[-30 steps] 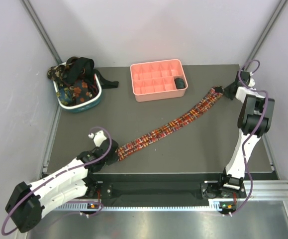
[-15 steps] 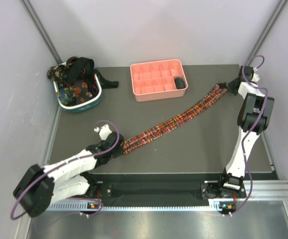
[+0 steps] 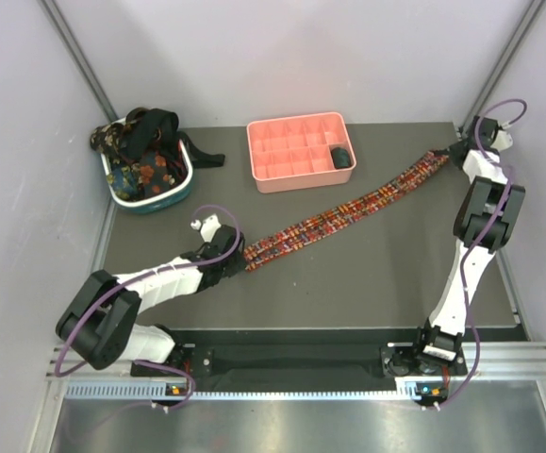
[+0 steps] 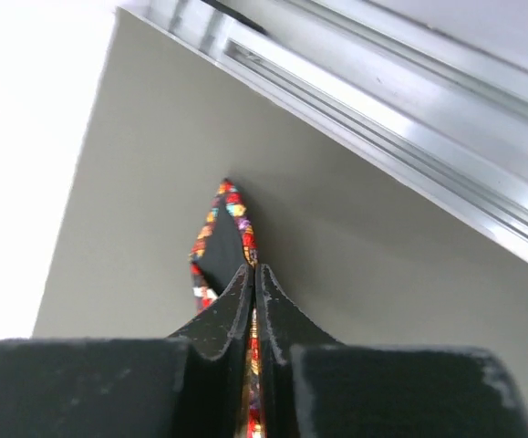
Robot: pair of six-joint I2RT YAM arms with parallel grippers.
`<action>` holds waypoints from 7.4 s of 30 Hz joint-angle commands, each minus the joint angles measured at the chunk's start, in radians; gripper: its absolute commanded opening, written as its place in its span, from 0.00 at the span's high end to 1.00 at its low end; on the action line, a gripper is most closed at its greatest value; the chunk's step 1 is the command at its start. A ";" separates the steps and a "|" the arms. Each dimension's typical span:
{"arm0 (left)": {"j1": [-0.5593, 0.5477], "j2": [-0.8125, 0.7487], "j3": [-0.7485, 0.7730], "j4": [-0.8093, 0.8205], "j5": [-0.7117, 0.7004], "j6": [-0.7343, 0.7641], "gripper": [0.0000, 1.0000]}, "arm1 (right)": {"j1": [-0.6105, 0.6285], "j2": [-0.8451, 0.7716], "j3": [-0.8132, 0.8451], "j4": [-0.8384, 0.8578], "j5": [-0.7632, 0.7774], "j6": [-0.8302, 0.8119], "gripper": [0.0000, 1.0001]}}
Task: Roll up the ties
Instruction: Flatten the tie, then roll the tie
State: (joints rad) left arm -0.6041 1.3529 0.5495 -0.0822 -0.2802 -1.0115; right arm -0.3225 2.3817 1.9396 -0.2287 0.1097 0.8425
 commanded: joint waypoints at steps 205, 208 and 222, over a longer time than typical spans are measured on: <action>0.488 -0.623 -0.190 0.108 0.598 0.480 0.23 | 1.228 -0.524 -0.889 0.537 -0.581 -0.229 0.95; 0.455 -0.656 -0.261 0.223 0.624 0.534 0.23 | 1.203 -0.510 -0.864 0.494 -0.590 -0.246 0.94; 0.308 -0.413 -0.293 0.457 0.756 0.732 0.26 | 1.149 -0.483 -0.844 0.398 -0.599 -0.310 0.91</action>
State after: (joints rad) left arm -0.2844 0.9123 0.2562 0.2623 0.4259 -0.3431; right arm 0.8421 1.8885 1.0561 0.1772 -0.4774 0.5678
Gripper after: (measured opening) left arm 0.747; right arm 0.088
